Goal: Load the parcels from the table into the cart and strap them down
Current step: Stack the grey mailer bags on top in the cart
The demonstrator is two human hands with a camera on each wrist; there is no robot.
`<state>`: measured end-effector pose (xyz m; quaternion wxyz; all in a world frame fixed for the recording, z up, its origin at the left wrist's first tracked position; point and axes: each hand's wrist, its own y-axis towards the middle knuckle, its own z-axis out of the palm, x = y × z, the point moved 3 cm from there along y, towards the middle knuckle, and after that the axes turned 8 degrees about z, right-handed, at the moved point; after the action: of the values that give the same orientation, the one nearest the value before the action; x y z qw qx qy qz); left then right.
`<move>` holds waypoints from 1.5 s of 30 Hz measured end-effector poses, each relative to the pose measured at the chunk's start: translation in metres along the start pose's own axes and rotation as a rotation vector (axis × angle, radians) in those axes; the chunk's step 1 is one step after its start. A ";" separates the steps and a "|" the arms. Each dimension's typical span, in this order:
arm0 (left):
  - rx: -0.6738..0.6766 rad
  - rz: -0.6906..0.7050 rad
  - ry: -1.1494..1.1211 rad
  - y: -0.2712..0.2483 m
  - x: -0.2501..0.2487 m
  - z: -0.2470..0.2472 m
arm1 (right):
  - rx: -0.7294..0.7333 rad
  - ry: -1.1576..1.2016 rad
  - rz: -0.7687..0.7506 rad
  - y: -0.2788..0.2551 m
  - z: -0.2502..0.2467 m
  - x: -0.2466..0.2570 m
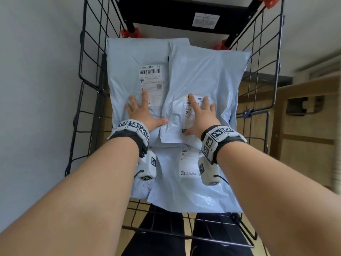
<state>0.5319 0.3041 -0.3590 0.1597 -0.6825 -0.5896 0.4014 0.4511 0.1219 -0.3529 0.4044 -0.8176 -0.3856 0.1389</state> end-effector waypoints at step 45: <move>0.114 0.009 0.187 -0.005 -0.004 -0.021 | -0.089 0.083 0.122 -0.015 -0.009 0.019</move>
<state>0.5439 0.3074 -0.3412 0.2507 -0.7093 -0.5454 0.3696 0.4605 0.1366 -0.3339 0.3742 -0.8618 -0.3237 0.1123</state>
